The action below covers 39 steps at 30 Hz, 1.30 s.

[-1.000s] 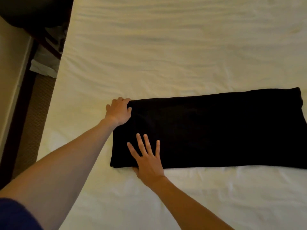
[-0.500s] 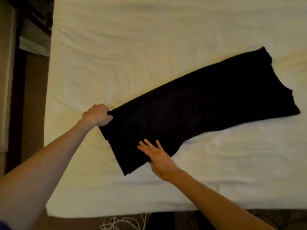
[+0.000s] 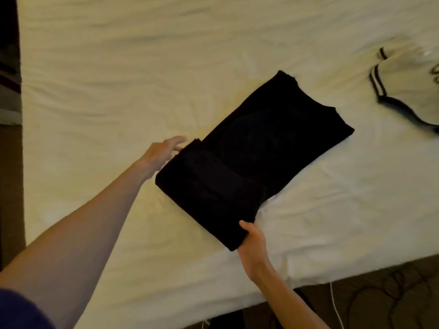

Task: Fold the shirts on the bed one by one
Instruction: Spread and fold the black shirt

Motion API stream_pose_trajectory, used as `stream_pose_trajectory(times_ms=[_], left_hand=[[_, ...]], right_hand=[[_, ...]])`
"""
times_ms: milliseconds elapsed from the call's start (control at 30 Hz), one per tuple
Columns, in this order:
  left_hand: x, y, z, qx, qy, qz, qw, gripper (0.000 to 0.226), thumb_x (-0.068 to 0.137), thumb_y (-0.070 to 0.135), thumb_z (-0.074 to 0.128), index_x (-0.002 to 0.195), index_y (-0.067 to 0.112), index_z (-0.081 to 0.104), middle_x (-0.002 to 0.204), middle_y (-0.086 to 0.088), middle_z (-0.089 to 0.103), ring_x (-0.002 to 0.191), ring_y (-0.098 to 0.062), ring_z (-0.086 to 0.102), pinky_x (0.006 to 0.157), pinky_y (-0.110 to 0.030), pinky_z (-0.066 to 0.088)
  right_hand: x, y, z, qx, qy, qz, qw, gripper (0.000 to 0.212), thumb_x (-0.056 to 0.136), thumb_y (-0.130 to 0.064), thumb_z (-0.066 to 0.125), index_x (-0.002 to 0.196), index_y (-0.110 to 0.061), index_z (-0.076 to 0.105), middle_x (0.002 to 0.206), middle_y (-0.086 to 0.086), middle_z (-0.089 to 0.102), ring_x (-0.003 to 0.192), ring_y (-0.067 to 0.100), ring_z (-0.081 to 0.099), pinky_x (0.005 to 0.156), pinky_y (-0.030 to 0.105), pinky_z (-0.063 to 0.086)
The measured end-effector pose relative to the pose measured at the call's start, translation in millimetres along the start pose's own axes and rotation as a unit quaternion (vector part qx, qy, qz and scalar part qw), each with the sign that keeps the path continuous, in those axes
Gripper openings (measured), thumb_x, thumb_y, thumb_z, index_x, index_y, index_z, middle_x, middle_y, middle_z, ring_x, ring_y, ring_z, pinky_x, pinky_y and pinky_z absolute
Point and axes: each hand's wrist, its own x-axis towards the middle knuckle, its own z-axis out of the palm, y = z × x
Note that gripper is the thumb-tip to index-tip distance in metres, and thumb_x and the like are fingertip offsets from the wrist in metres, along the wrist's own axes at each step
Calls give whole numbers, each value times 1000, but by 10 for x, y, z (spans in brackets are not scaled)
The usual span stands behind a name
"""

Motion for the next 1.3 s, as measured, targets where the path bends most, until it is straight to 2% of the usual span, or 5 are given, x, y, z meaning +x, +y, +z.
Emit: stream_pose_trajectory(times_ms=[467, 667, 733, 1067, 1300], left_hand=[[283, -284, 381, 297, 111, 220, 923, 32, 97, 33, 62, 123, 15, 67, 118, -4, 68, 110, -25, 63, 91, -35, 48], [-61, -1021, 323, 486, 65, 464, 738, 75, 75, 28, 50, 148, 14, 44, 156, -5, 39, 146, -22, 32, 117, -47, 33], [-110, -1237, 247, 599, 22, 421, 681, 94, 71, 30, 54, 158, 19, 21, 166, -4, 14, 154, -23, 9, 123, -50, 14], [-161, -803, 96, 657, -26, 349, 668, 80, 83, 14, 59, 151, 42, 28, 154, 10, 40, 143, -17, 39, 118, -31, 28], [-728, 136, 166, 561, -323, 100, 755, 7, 58, 31, 66, 60, 27, 62, 50, 12, 47, 49, -9, 42, 52, -28, 32]], right_hand=[[-67, 227, -86, -187, 196, -44, 962, 27, 99, -25, 57, 124, -30, 49, 132, 0, 58, 118, 15, 58, 99, 31, 50], [-45, 462, -15, -766, 50, -262, 585, 121, 72, -55, 70, 158, -13, -4, 165, 13, -9, 152, 31, -10, 121, 56, -1], [54, 487, 3, -815, 29, -218, 536, 117, 78, -43, 72, 156, -8, -8, 162, 21, -17, 150, 38, -16, 120, 60, 1], [18, 175, 120, -802, -54, -83, 589, 87, 90, 9, 42, 154, -4, -16, 155, 24, -32, 147, 40, -23, 122, 45, -5], [-543, -1028, -220, -629, -299, 115, 709, 64, 84, -8, 49, 146, -21, 46, 141, -4, 54, 131, 14, 49, 108, 27, 39]])
